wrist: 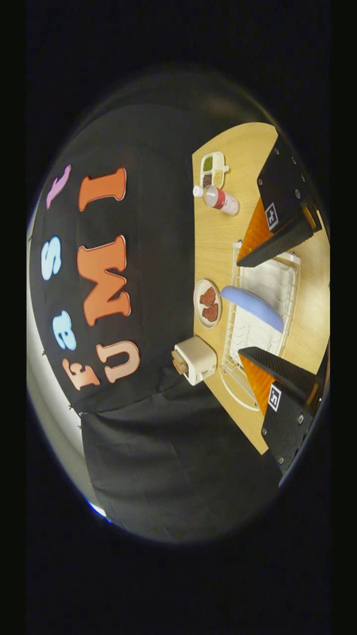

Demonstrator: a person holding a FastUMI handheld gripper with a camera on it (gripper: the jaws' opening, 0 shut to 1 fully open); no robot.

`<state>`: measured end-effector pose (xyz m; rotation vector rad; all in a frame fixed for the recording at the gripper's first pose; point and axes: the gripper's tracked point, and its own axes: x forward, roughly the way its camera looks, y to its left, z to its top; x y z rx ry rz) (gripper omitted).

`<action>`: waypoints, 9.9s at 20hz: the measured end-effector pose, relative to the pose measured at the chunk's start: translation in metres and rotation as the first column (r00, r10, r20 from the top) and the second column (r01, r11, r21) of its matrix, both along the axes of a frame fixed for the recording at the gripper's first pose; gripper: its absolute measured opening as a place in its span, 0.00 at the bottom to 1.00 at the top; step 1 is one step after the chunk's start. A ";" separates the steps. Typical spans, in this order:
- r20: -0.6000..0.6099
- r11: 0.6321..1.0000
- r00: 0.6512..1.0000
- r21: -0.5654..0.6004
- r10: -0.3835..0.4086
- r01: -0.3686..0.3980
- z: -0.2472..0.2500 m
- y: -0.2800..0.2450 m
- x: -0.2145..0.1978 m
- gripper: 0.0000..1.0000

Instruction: Take the plate from the dish rack, then take the spoon from the basket and place it into the plate.

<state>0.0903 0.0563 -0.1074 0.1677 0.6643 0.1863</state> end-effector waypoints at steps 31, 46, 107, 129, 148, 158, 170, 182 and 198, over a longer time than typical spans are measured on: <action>-0.399 0.910 0.882 -0.406 -0.252 0.077 -0.117 -0.012 0.056 0.25; -0.253 0.873 0.938 -0.478 -0.236 0.090 -0.052 -0.012 0.070 0.19; 0.361 0.858 0.835 -0.149 -0.415 0.491 -0.129 -0.201 -0.115 0.46; 0.448 0.931 0.867 -0.167 -0.221 0.324 -0.024 -0.147 -0.130 0.08; 0.324 0.999 0.945 0.016 0.041 -0.048 -0.063 -0.024 -0.201 0.09; 0.290 0.991 0.954 0.081 0.075 -0.103 -0.110 0.004 -0.202 0.11; 0.249 0.994 0.968 0.105 0.006 -0.033 -0.136 -0.033 -0.220 0.27; 0.484 0.988 0.870 -0.059 -0.094 0.140 -0.027 -0.061 -0.176 0.83; 0.630 0.936 0.767 -0.182 -0.124 0.300 0.077 -0.054 -0.160 0.94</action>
